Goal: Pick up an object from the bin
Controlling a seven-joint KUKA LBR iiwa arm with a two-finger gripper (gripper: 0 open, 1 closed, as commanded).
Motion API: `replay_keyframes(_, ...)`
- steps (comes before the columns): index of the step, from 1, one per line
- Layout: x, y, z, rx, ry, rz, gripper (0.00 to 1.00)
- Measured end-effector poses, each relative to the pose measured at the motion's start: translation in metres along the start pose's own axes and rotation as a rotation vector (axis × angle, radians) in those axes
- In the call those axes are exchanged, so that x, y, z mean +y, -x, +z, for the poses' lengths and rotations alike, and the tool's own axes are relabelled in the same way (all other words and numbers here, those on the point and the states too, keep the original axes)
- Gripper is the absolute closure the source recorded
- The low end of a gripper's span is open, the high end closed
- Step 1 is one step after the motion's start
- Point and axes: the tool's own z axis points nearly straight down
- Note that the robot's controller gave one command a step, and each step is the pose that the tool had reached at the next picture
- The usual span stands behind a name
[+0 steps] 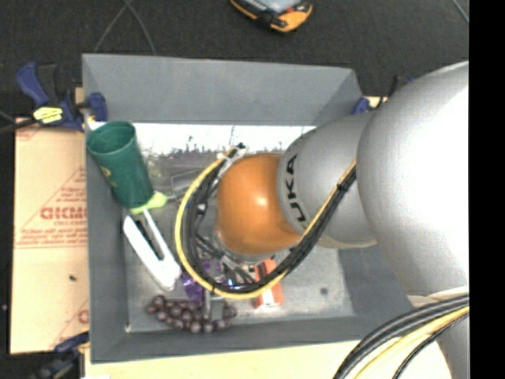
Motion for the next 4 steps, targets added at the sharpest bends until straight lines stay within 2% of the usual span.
replay_keyframes(1, -0.026, 0.054, 0.031, -0.001, 0.0, -0.338, 0.0)
replay_keyframes(2, -0.003, -0.007, 0.025, -0.041, 0.004, 0.173, 1.0)
replay_keyframes(3, -0.003, -0.007, 0.025, -0.041, 0.004, 0.173, 1.0)
replay_keyframes(4, -0.004, -0.009, 0.009, -0.035, 0.003, 0.174, 1.0)
